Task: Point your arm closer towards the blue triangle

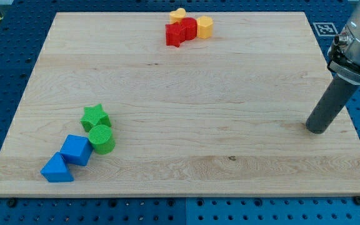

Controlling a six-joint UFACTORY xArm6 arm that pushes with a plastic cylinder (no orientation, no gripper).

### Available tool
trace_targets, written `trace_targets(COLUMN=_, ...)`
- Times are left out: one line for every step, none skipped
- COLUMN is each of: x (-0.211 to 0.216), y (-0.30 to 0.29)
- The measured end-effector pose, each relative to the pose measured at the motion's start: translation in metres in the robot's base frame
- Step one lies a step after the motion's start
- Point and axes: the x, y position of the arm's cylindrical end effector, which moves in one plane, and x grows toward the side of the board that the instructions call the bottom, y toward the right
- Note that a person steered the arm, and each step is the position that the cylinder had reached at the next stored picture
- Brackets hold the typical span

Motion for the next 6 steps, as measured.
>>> trace_targets(x=0.000, y=0.000)
trace_targets(x=0.000, y=-0.023)
trace_targets(x=-0.005, y=-0.077)
trace_targets(x=-0.042, y=-0.136)
trace_targets(x=-0.078, y=-0.221)
trace_targets(x=-0.088, y=-0.278)
